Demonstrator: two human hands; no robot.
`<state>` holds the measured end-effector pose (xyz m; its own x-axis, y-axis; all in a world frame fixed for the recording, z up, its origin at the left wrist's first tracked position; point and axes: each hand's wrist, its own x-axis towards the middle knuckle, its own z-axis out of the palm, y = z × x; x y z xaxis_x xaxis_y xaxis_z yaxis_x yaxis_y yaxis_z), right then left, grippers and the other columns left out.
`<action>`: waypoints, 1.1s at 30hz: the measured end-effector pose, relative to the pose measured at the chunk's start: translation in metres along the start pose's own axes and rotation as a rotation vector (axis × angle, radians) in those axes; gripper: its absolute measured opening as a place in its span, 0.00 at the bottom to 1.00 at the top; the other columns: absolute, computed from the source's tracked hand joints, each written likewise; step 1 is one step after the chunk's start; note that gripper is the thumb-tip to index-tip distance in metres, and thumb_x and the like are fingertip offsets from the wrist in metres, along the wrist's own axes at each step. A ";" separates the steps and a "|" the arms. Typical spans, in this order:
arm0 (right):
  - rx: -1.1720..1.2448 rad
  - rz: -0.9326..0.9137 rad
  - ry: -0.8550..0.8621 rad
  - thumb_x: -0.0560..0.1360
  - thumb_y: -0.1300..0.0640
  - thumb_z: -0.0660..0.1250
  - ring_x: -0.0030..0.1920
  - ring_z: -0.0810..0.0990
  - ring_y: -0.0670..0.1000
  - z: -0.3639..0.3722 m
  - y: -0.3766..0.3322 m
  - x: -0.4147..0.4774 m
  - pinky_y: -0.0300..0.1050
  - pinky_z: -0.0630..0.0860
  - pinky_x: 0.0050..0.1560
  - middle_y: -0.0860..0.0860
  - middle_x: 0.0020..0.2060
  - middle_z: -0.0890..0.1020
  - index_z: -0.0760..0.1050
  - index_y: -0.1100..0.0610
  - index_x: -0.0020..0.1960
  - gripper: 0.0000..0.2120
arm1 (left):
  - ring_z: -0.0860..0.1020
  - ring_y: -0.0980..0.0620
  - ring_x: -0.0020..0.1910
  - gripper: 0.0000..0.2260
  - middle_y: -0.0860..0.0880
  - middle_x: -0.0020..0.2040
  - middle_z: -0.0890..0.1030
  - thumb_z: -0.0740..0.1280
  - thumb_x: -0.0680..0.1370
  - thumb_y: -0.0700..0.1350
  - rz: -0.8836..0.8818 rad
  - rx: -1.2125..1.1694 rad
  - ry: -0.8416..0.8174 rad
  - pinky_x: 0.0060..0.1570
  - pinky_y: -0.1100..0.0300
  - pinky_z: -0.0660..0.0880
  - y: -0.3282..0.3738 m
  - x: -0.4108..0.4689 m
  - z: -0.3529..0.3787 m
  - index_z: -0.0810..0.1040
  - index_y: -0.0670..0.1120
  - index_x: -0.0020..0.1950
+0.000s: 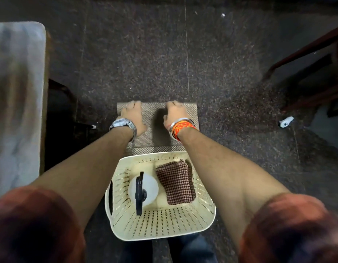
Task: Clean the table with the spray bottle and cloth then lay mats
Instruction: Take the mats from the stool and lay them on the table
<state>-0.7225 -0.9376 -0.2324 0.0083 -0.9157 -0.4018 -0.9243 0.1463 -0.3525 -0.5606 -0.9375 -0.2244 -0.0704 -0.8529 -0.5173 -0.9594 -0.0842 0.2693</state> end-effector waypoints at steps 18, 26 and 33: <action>-0.435 -0.108 -0.023 0.72 0.59 0.68 0.69 0.60 0.60 0.013 -0.007 0.023 0.66 0.54 0.71 0.56 0.66 0.66 0.68 0.52 0.68 0.26 | 0.76 0.40 0.62 0.21 0.44 0.62 0.74 0.74 0.74 0.47 0.077 0.228 0.022 0.61 0.46 0.71 -0.011 0.034 -0.003 0.72 0.48 0.64; -0.404 -0.123 0.009 0.72 0.60 0.67 0.68 0.64 0.57 -0.020 -0.021 -0.038 0.64 0.53 0.72 0.54 0.65 0.68 0.66 0.55 0.68 0.25 | 0.78 0.41 0.58 0.13 0.45 0.60 0.77 0.70 0.77 0.43 0.197 0.114 0.034 0.55 0.49 0.77 -0.005 -0.034 -0.035 0.78 0.51 0.61; -0.387 -0.160 0.201 0.74 0.63 0.60 0.64 0.68 0.56 -0.092 -0.063 -0.116 0.63 0.53 0.71 0.52 0.60 0.72 0.67 0.54 0.63 0.18 | 0.78 0.43 0.56 0.08 0.48 0.56 0.77 0.69 0.77 0.46 0.259 0.106 0.158 0.52 0.50 0.76 0.008 -0.124 -0.115 0.78 0.52 0.55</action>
<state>-0.6999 -0.8746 -0.0860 0.1233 -0.9755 -0.1824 -0.9922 -0.1179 -0.0403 -0.5279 -0.8916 -0.0652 -0.2804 -0.9092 -0.3077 -0.9389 0.1930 0.2851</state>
